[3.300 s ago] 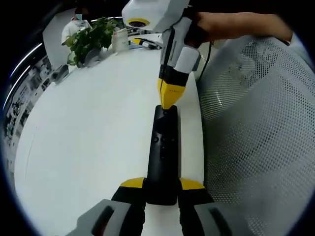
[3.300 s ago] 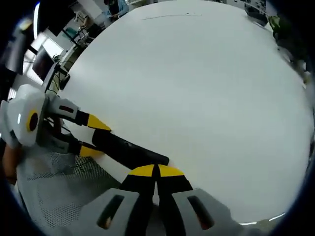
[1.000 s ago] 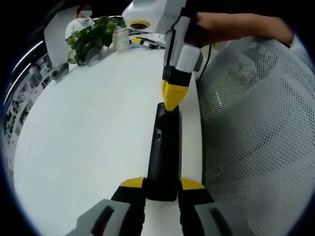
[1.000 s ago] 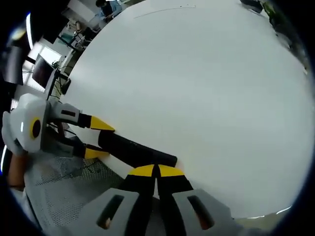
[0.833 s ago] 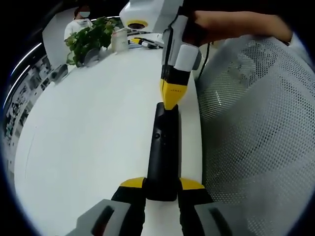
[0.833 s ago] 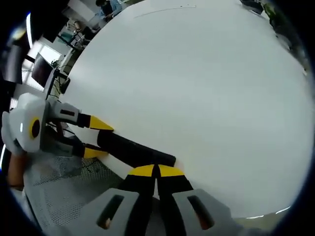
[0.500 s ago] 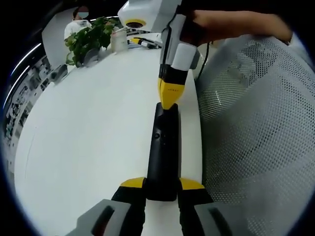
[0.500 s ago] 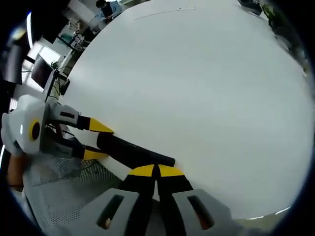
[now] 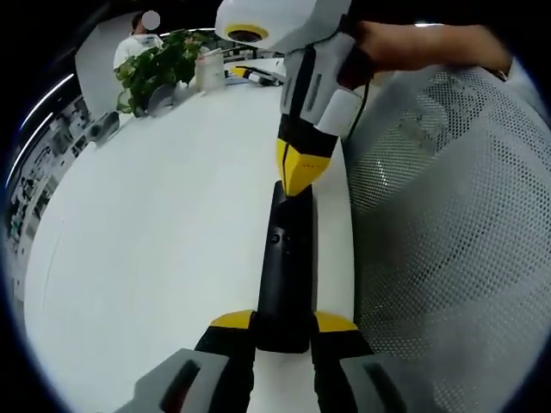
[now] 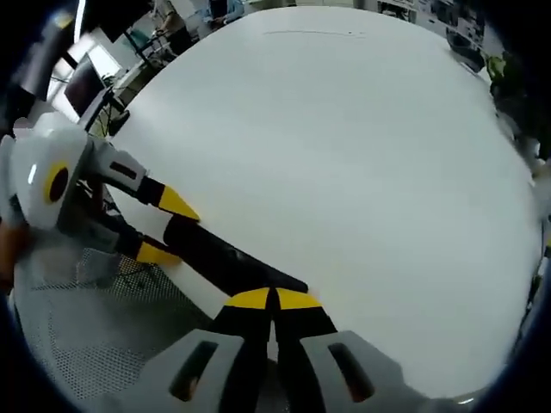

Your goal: Press the specified remote control buttons in sequence, fully releasing each button before pressing the next.

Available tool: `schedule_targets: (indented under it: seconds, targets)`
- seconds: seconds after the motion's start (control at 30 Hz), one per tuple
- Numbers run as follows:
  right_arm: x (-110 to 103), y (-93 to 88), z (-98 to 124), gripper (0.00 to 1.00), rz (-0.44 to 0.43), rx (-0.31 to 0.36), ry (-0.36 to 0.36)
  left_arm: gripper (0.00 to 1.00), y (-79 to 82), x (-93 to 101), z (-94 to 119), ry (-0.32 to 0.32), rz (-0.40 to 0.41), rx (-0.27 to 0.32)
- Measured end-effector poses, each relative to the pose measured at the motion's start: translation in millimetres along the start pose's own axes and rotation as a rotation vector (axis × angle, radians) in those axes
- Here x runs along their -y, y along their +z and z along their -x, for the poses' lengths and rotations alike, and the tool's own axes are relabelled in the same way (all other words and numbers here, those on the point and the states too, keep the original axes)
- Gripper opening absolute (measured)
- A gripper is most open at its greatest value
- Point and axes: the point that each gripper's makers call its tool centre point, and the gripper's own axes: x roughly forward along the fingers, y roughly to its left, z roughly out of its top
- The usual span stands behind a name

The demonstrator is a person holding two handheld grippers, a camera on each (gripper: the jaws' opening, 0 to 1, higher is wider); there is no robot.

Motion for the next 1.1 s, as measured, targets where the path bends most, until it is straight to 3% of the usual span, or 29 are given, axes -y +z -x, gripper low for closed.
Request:
schedule_targets:
  seconds: [0.17, 0.4, 1.1]
  targets:
    - [0.3, 1.1, -0.3, 0.00, -0.005, -0.005, 0.002, 0.24, 0.1, -0.2, 0.0, 0.002, -0.002, 0.001]
    - [1.7, -3.5, 2.4, 0.00, -0.098, -0.046, 0.033, 0.24, -0.3, 0.1, -0.2, 0.003, -0.006, 0.004]
    - [-6.7, -1.3, 1.3, 0.00, -0.142, -0.045, 0.084, 0.24, 4.2, 1.6, -3.0, 0.001, -0.012, 0.011]
